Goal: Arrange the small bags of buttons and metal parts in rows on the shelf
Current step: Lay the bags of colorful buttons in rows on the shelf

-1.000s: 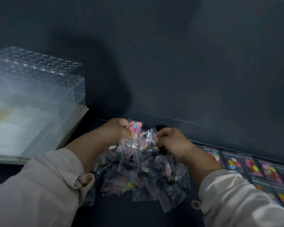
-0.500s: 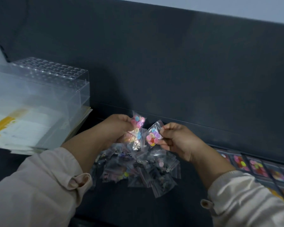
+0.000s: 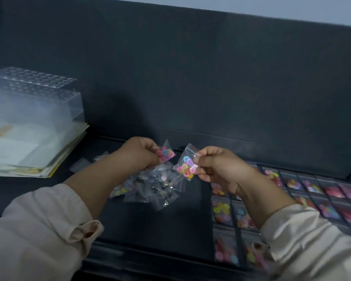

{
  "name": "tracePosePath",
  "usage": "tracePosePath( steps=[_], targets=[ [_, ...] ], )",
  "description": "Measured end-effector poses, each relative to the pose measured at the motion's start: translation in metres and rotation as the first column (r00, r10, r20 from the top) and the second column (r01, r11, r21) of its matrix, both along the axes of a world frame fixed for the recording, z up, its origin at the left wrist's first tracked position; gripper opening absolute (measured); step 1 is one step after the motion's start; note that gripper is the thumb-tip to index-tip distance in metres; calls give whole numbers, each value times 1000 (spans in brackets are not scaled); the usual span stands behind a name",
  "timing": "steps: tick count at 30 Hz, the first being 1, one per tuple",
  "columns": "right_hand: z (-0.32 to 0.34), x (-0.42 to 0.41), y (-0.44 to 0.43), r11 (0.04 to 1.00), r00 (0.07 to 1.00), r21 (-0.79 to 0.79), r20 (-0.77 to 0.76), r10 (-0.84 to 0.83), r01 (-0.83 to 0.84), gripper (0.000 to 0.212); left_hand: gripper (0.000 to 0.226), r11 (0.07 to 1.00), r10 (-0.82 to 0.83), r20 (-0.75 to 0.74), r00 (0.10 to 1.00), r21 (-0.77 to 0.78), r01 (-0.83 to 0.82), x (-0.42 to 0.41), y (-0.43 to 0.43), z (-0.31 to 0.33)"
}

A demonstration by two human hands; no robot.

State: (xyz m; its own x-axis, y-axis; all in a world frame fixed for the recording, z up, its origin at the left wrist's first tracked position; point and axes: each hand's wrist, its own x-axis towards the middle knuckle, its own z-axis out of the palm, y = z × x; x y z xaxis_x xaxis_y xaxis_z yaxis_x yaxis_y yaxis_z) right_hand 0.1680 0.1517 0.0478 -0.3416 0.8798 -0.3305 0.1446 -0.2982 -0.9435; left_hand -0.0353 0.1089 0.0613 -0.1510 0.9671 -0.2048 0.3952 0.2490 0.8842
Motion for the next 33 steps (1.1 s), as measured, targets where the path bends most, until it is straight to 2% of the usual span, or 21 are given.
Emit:
tracePosePath(
  steps=[4, 8, 11, 15, 18, 24, 26, 28, 30, 31, 33],
  targets=[
    [3, 47, -18, 999, 998, 3, -37, -42, 42, 22, 11, 998, -58, -46, 997, 6, 58, 41, -9, 1],
    [3, 101, -37, 997, 996, 39, 43, -75, 73, 21, 10, 997, -79, -46, 996, 19, 80, 82, -17, 0],
    [0, 139, -52, 994, 988, 56, 118, -97, 91, 18, 18, 997, -82, 64, 995, 14, 81, 111, -24, 0],
    [-11, 184, -73, 994, 973, 26, 203, -107, 104, 14, 13, 993, -96, 227, 969, -47, 110, 145, -37, -1],
    [-22, 206, -87, 992, 956, 24, 264, -125, 123, 8, 16, 989, -111, 239, 965, -72, 132, 164, -47, -4],
    [-48, 212, -103, 994, 933, 57, 342, -110, 96, 15, 13, 985, -110, 245, 963, -101, 138, 189, -63, -12],
    [-56, 213, -105, 989, 879, 142, 466, -99, 36, 13, 14, 986, -102, 239, 966, -108, 131, 193, -67, -15],
    [-60, 215, -109, 951, 745, 295, 655, -127, -97, 12, 14, 986, -99, 229, 968, -110, 127, 196, -71, -17],
    [-62, 218, -115, 882, 609, 419, 764, -214, -215, 33, 15, 986, -98, 222, 970, -107, 124, 198, -73, -18],
    [-62, 219, -118, 846, 591, 474, 765, -258, -244, 39, 15, 987, -98, 218, 971, -103, 123, 200, -74, -18],
    [-62, 221, -121, 775, 626, 558, 727, -284, -296, 37, 15, 988, -97, 213, 972, -97, 120, 202, -76, -19]
  ],
)
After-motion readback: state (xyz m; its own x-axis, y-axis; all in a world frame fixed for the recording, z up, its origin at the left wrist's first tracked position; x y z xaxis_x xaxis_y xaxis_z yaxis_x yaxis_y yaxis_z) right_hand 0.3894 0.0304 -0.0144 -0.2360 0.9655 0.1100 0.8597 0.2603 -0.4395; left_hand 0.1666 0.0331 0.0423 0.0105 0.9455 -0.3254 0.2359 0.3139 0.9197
